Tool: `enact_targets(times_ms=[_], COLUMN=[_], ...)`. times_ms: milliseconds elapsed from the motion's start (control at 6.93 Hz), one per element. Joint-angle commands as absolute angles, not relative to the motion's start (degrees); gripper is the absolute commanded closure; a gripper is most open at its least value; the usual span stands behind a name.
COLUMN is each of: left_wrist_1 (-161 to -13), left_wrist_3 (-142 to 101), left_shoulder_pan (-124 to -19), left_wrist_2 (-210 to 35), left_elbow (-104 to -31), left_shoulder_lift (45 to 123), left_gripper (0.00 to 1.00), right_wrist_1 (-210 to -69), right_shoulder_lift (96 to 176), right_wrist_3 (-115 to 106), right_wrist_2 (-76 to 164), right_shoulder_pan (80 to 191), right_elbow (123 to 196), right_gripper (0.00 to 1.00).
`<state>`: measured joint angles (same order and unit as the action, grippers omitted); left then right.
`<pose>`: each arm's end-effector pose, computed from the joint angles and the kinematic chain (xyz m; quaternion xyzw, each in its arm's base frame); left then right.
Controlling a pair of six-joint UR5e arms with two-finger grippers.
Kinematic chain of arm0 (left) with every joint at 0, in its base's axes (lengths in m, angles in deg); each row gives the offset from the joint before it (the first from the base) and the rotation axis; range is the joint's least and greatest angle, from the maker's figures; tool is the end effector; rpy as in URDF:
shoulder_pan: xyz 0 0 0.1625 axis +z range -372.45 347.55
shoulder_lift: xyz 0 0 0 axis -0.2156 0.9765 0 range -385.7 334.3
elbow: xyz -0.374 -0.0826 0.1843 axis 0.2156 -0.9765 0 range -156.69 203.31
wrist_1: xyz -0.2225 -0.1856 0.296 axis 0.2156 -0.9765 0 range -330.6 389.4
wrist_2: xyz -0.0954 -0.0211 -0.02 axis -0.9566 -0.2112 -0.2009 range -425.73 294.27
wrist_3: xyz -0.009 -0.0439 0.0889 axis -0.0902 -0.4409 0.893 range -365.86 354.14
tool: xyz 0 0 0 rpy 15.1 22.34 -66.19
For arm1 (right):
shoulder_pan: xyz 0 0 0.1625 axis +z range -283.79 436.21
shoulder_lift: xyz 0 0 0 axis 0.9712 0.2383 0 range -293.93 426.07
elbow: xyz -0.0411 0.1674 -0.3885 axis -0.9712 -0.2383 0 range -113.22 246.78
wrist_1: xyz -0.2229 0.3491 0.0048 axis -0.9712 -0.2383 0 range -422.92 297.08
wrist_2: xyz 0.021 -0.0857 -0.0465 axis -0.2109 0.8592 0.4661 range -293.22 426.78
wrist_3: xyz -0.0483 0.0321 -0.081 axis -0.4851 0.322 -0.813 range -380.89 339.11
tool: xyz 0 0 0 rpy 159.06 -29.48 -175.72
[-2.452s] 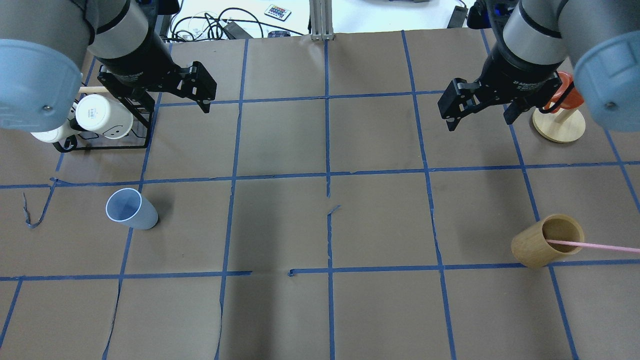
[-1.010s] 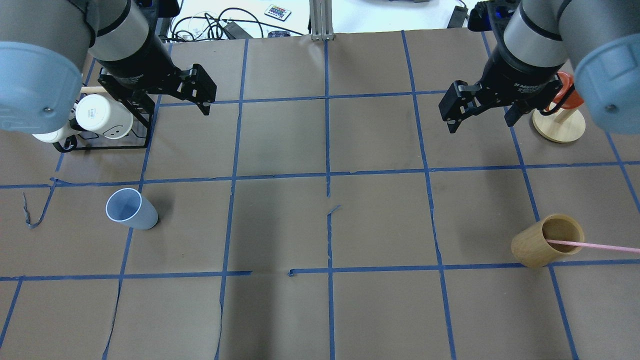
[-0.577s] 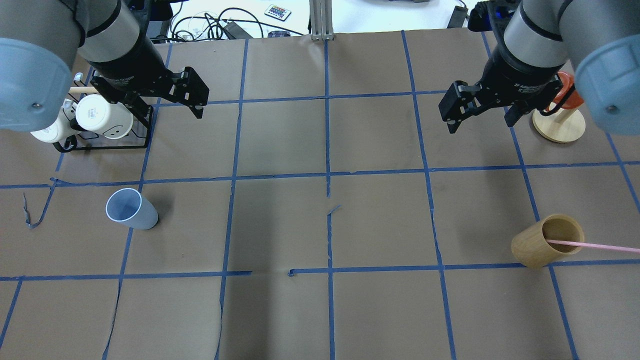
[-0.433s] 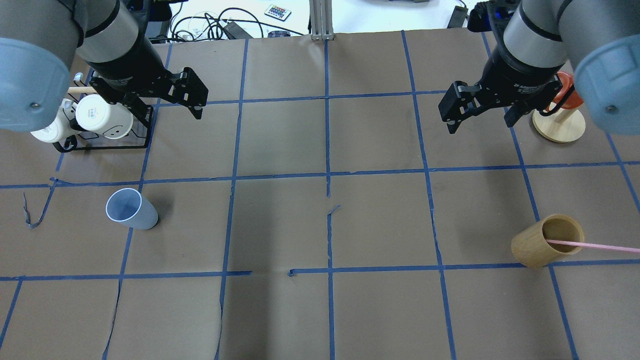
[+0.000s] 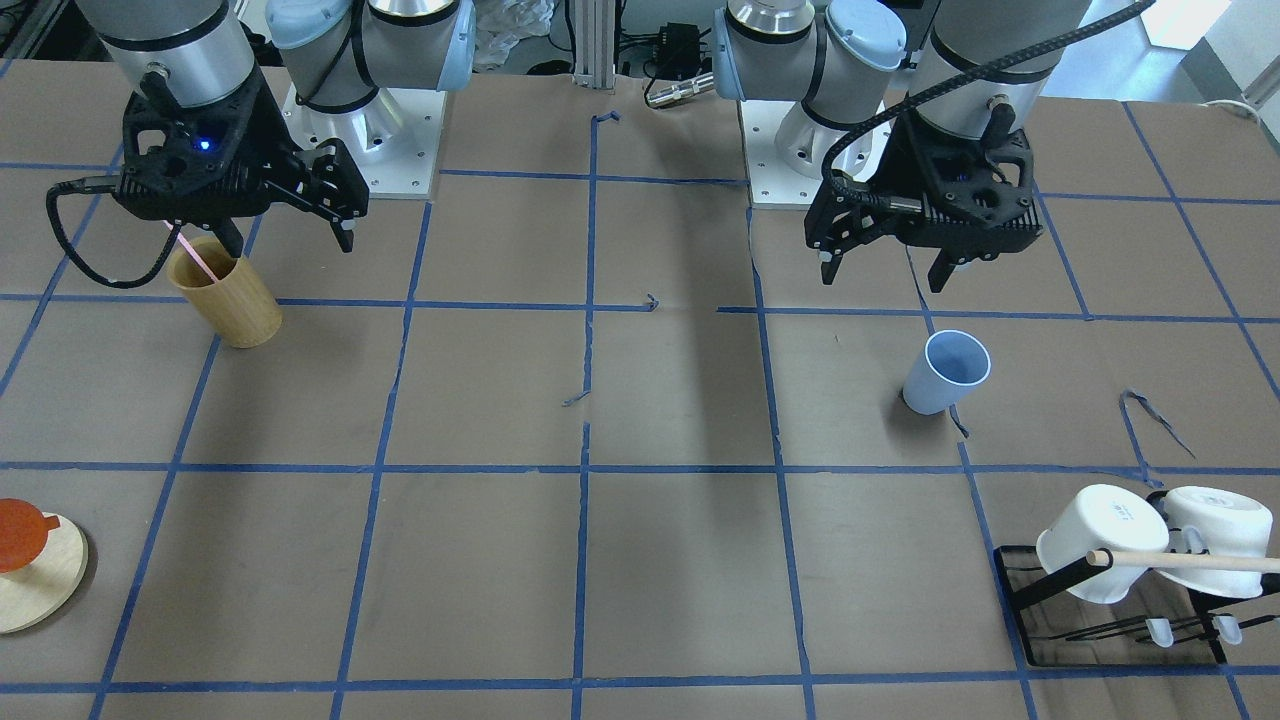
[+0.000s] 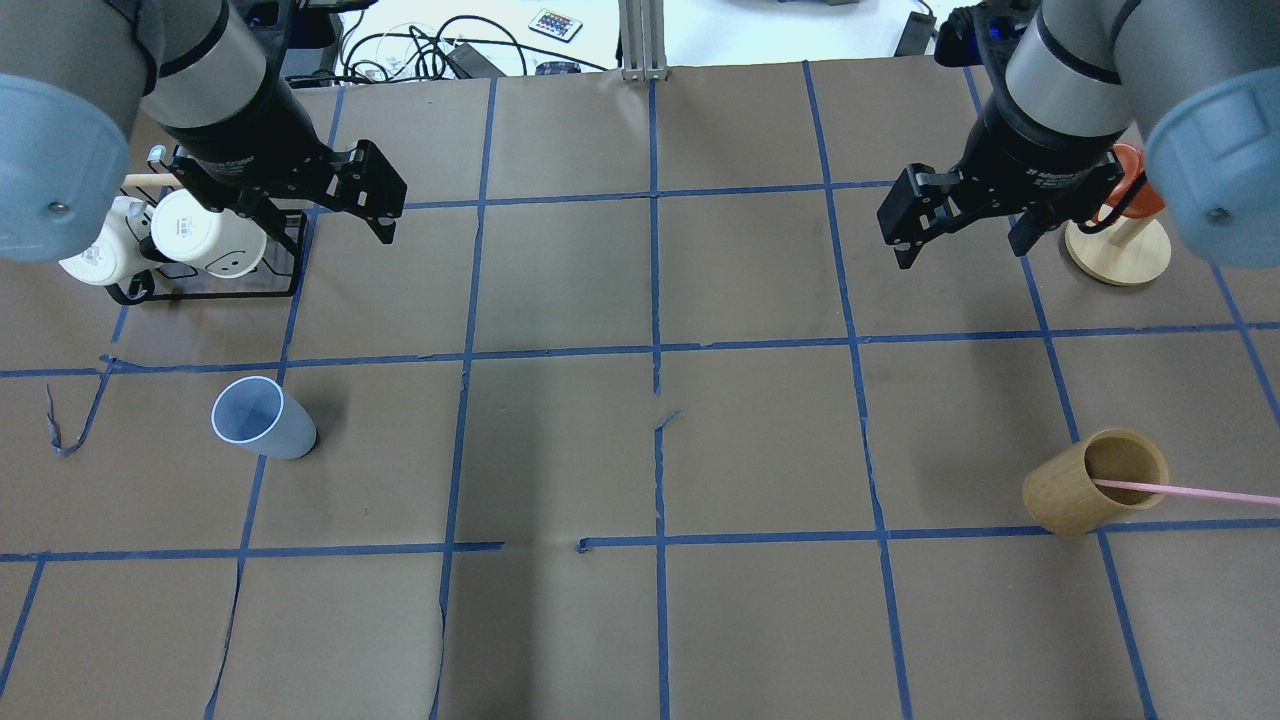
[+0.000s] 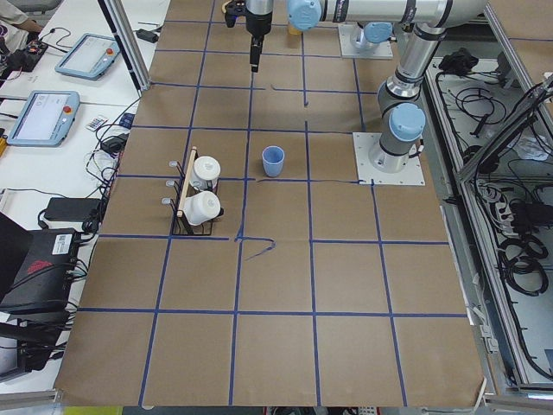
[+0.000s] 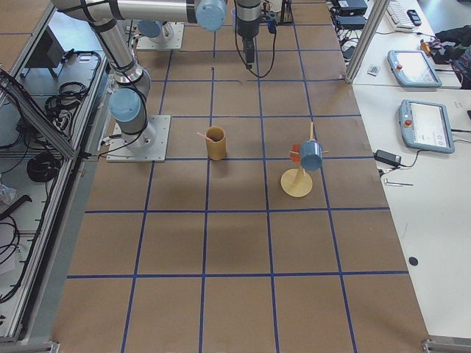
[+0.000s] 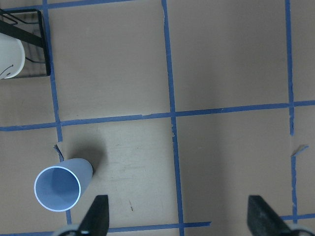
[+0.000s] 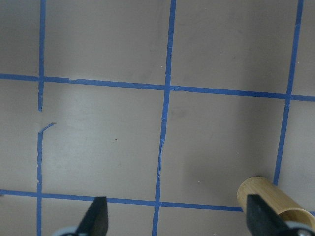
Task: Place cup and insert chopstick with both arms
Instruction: 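Move the left gripper to the blue cup while the right gripper reaches the pink chopstick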
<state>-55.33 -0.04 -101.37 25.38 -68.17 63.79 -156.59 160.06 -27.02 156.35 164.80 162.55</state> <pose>-0.1220 -0.4976 0.4891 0.0410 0.9984 -0.0369 0.0119 0.1226 -0.4686 0.4780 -0.0411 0.9990 -0.0166 0.0026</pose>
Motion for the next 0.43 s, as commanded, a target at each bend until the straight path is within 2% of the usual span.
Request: enact_targets(times_ms=[0,288], left_wrist_1=[-55.67,-54.10], left_wrist_3=[10.14,29.56], left_shoulder_pan=[-95.55,-80.47], left_wrist_2=[25.24,24.54], left_elbow=[-69.58,-74.92], left_shoulder_lift=[63.69,64.30], left_gripper=[0.00,0.00], right_wrist_1=[-156.09,-153.28], right_shoulder_lift=[159.85,159.94], right_wrist_3=[-26.96,-26.87], right_wrist_2=[156.42,156.51], right_shoulder_pan=[164.37,164.37], right_elbow=[162.66,162.75], right_gripper=[0.00,0.00])
